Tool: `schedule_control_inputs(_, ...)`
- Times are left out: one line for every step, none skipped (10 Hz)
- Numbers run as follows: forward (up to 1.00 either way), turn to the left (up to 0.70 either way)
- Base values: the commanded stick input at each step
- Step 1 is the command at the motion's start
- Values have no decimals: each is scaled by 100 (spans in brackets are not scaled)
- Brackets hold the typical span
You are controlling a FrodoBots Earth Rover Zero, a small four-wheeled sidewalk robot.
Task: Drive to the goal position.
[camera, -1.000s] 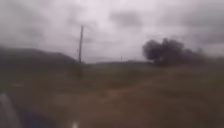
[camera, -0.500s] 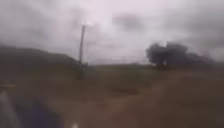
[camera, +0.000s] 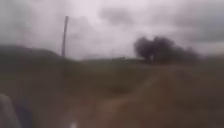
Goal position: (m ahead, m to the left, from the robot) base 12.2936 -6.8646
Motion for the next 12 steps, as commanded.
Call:
schedule_control_inputs(70,-27)
schedule_control_inputs(70,-27)
schedule_control_inputs(70,-27)
schedule_control_inputs(70,-27)
schedule_control_inputs(70,-27)
schedule_control_inputs(70,0)
schedule_control_inputs(70,0)
schedule_control_inputs(70,0)
schedule_control_inputs(70,0)
schedule_control_inputs(70,0)
schedule_control_inputs(70,0)
schedule_control_inputs(70,0)
